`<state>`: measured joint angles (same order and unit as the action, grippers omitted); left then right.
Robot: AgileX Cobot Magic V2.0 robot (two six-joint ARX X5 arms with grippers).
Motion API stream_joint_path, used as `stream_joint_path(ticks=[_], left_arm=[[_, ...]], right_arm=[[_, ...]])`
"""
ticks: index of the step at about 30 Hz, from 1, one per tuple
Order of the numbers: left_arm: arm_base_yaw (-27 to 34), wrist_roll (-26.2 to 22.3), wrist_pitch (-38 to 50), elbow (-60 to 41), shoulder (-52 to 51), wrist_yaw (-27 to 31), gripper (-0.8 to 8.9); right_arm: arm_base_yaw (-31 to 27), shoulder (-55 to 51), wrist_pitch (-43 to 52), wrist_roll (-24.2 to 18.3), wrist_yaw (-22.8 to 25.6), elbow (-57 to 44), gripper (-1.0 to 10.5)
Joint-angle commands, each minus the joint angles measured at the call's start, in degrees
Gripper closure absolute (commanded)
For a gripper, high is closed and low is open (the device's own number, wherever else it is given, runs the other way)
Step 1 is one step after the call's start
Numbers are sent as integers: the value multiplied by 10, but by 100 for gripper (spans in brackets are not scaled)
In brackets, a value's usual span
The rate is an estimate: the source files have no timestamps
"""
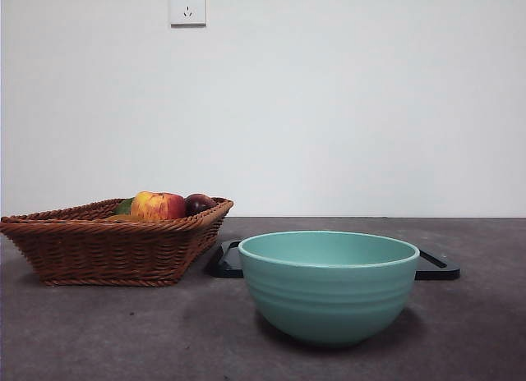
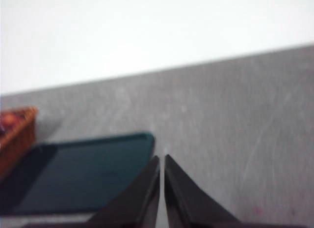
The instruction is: Pick up the wifruite, put it on the bowl, pick up the plate, put it on desk
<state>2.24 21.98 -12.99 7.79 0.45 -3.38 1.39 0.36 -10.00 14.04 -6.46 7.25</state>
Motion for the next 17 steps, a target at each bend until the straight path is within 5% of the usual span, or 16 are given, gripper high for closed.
stream_joint_path(ticks=[1,7,17], left_arm=[[2,4,-23,37,6,-3,803],[2,-19,-80,120,49,-49,803],[-3,-116,-211,273,195,-178,803]], right_arm=[[-1,-1,-4,10,-2,29,940],[-1,24,-84,8,-4,114,940],[0,166,-232,-45,-102,280,940]])
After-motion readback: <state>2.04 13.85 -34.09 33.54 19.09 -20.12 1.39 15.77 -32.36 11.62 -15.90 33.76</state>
